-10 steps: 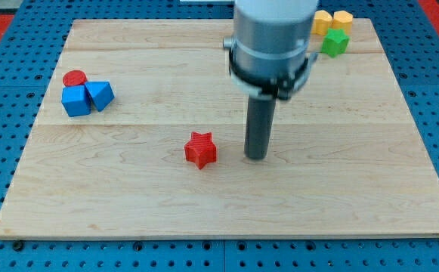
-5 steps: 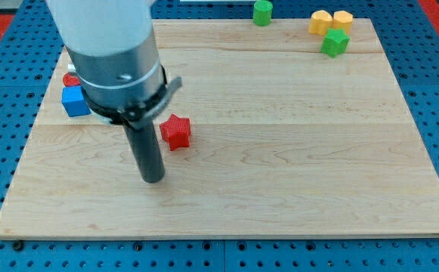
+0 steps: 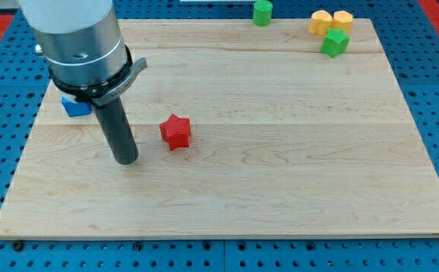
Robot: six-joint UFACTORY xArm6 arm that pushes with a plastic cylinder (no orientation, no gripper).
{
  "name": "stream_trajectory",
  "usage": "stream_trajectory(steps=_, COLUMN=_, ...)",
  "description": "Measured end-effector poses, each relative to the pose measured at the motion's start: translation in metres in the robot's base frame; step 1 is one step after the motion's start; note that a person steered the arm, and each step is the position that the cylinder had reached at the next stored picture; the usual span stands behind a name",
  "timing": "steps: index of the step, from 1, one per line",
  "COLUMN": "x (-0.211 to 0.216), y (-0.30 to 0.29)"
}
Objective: Move the red star right to the blue triangle
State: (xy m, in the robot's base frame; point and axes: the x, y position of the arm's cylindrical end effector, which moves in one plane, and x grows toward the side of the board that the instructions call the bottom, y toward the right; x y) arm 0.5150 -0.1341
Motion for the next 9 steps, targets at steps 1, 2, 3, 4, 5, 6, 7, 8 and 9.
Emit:
stream_trajectory(steps=1, x=0.013, y=0.003)
stream_trajectory(steps=2, x=0.012, y=0.045)
stream_trajectory(steps=3, x=0.011, y=0.095)
stream_trajectory(steps=4, x=0.004, y=0.097)
stream_trajectory(steps=5, x=-0.027, y=0.087)
stream_trajectory(steps=6, x=-0.057, y=0.059)
stream_trajectory(steps=7, x=-0.082, y=0.005)
stream_trajectory(steps=8, x=-0.072, y=0.037)
stream_trajectory(steps=9, x=-0.088, y=0.044)
